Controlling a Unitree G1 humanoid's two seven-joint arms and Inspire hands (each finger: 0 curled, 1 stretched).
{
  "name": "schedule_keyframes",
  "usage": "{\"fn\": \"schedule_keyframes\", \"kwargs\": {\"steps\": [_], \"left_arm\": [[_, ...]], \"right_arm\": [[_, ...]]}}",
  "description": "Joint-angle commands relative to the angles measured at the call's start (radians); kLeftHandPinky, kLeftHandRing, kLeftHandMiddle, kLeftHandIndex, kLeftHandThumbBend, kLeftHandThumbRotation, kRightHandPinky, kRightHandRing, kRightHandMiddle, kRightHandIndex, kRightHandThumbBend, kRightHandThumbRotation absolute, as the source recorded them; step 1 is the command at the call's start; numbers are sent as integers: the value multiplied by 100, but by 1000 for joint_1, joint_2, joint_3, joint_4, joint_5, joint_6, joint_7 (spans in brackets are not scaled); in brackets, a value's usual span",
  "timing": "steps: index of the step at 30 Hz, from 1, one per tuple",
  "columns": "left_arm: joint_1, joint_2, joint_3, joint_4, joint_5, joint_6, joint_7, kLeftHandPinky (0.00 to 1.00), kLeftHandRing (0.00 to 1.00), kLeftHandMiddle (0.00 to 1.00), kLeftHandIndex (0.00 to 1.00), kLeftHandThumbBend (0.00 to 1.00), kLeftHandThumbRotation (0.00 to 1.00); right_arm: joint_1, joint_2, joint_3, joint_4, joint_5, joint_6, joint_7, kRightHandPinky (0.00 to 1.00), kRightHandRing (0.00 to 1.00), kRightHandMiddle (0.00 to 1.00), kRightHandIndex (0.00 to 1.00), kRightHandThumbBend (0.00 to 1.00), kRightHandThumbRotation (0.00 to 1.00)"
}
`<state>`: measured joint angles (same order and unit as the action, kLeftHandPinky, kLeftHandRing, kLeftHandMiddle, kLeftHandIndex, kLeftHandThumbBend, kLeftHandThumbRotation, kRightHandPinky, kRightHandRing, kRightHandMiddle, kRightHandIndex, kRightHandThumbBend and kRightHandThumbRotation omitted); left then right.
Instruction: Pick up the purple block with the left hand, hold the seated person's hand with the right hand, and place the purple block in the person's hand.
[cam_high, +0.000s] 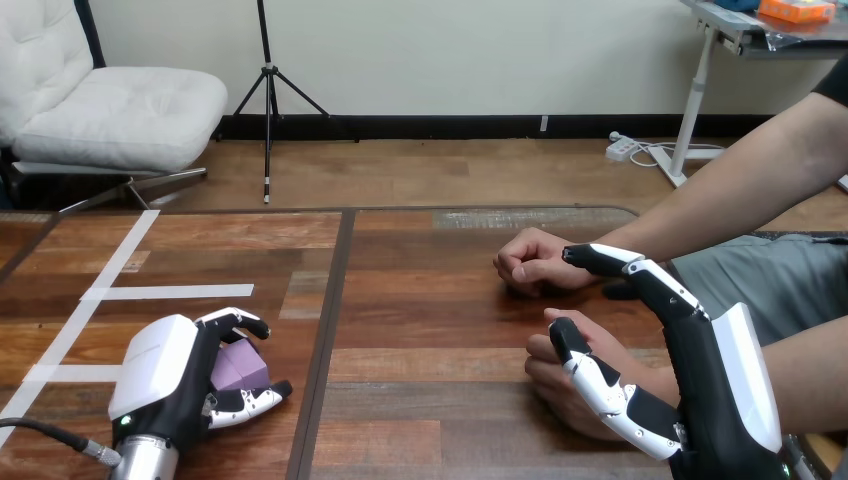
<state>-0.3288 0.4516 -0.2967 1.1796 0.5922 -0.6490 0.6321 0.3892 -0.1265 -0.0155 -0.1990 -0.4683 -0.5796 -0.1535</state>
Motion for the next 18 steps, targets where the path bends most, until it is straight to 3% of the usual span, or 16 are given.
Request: {"fn": "schedule_keyframes", "kwargs": {"steps": [1,18], "left_arm": [[-54,-9,6,9,-15,-10,-5,40,47,55,58,58,5],[-45,-11,0,8,-13,-18,7,41,47,54,56,58,3]], "right_arm": [[-35,-15,-8,-66,10,0,2,71,78,76,73,40,43],[-27,-17,-9,-73,11,3,7,71,78,76,73,41,44]]}}
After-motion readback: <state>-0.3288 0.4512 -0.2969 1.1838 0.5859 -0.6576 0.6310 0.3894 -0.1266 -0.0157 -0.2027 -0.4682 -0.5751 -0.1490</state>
